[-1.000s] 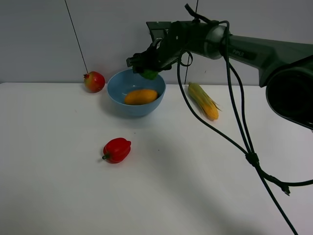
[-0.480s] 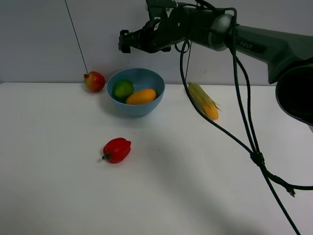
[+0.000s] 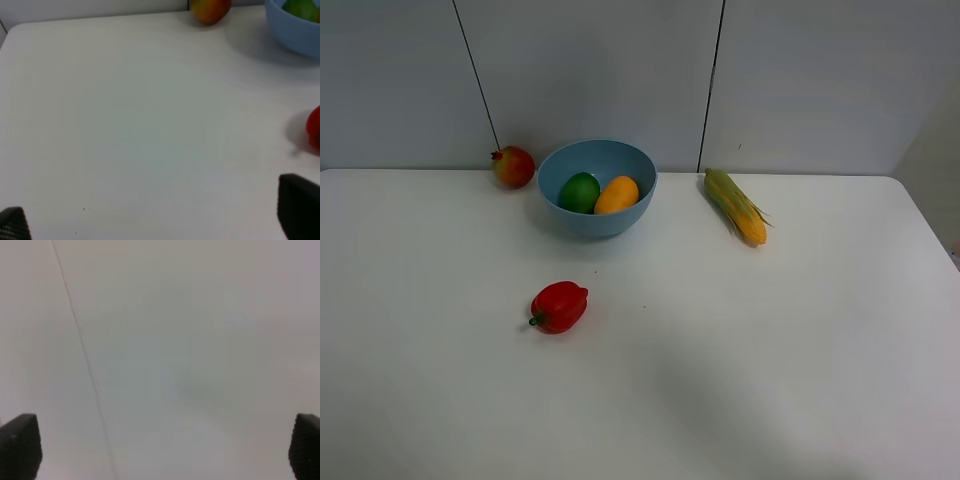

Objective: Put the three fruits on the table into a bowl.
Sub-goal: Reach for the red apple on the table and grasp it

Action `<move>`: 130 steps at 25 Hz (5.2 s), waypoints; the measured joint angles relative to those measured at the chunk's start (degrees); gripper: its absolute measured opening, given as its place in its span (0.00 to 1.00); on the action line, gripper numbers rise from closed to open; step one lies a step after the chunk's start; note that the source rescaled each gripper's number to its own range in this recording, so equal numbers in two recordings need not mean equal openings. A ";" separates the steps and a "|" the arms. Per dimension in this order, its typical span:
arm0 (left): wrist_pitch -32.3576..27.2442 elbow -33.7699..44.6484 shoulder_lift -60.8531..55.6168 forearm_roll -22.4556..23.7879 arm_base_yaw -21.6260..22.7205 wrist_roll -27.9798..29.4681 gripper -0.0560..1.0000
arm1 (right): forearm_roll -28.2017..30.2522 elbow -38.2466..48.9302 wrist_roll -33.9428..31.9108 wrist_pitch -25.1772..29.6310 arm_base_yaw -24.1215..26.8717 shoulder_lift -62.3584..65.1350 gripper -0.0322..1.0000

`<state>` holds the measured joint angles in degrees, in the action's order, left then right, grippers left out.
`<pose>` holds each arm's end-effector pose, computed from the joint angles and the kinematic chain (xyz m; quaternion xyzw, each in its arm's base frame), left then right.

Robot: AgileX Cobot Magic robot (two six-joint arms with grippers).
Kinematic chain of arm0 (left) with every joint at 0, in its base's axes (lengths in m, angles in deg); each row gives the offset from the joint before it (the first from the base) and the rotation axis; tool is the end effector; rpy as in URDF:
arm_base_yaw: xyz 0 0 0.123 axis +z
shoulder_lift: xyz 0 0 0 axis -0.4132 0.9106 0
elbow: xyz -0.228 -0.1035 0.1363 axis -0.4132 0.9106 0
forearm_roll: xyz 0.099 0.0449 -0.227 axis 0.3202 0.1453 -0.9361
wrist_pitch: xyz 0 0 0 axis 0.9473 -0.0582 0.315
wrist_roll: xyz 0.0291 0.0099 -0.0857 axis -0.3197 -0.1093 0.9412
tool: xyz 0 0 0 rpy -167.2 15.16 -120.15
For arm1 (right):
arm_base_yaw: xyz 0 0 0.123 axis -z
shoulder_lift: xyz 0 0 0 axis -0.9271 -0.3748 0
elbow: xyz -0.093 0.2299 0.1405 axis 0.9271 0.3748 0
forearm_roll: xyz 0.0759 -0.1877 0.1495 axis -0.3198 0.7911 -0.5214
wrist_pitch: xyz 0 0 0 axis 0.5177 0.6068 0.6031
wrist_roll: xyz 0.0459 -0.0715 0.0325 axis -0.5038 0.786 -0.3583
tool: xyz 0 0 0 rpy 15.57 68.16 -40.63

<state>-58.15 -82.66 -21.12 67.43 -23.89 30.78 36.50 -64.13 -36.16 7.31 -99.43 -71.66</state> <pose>-0.0064 0.0052 0.2799 -0.0143 0.8469 0.0299 0.5308 0.3101 0.1953 0.5284 -0.1478 0.6744 0.2730 0.6699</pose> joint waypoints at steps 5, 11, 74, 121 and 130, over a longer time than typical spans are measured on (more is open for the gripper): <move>0.00 0.00 0.00 0.00 0.00 0.00 1.00 | 8.93 9.71 0.19 -3.92 0.00 14.13 1.00; 0.00 0.00 0.00 0.00 0.00 0.00 1.00 | 16.02 32.05 -1.18 -4.53 0.00 30.21 1.00; 0.00 0.00 0.00 0.00 0.00 0.00 1.00 | 11.48 83.19 -4.08 40.08 29.04 93.54 1.00; 38.01 -17.04 51.52 -2.47 0.00 0.06 1.00 | 11.48 83.19 -4.08 40.08 29.04 93.54 1.00; 42.03 -36.91 84.90 -5.26 -1.04 0.06 1.00 | 11.52 83.19 -4.08 40.08 29.04 93.54 1.00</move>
<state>-16.12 -119.57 63.78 62.17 -24.93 30.84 48.03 19.06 -40.25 47.39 -70.39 21.88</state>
